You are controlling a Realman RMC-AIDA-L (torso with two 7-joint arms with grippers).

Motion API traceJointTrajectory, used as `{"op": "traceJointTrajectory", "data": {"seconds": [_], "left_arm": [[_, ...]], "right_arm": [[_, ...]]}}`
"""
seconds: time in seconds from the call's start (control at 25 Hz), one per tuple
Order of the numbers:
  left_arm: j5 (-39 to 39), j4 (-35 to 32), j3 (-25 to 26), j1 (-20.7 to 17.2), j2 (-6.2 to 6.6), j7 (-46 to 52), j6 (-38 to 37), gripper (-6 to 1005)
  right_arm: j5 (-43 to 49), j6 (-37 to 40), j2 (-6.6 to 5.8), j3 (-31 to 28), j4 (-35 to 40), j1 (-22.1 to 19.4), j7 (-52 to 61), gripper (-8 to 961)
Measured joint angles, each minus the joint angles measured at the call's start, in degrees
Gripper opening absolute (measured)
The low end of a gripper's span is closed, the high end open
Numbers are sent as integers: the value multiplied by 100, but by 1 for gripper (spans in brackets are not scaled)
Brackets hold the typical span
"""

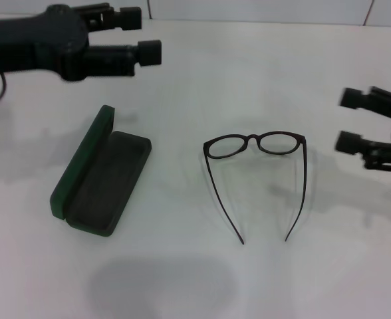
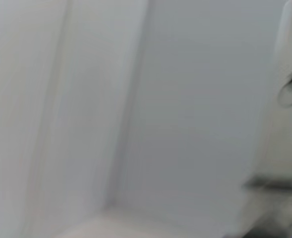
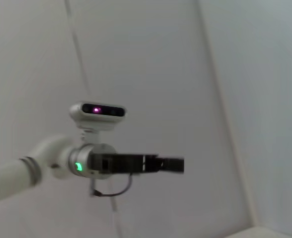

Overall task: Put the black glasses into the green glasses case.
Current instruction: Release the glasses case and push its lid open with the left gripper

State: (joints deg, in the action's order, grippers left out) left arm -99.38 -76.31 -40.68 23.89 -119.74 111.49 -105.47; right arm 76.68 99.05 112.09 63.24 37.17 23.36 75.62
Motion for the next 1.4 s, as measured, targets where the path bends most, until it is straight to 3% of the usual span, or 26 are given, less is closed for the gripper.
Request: {"op": "traceJointTrajectory", "data": {"seconds": [0.16, 0.24, 0.44, 0.64, 1.4], "left_arm": [[-1675, -1847, -978, -142, 7, 1657, 807, 835], [-2498, -2273, -1446, -115, 10, 2227, 975, 815], [-4261, -2518, -2649, -28, 4, 3435, 1251, 733], [-5041, -2424, -3388, -49, -13, 4051, 1469, 723], [-5399, -1590, -3501, -84, 9, 4458, 1591, 686]], "right_arm": [[3, -38, 44, -284, -7, -302, -66, 866], [5, -41, 68, -333, -31, -350, -88, 866], [13, -52, 125, -356, -63, -344, -112, 866], [19, -125, 143, -352, -73, -271, -128, 865], [282, -390, 149, -365, -127, -137, -175, 863]]}}
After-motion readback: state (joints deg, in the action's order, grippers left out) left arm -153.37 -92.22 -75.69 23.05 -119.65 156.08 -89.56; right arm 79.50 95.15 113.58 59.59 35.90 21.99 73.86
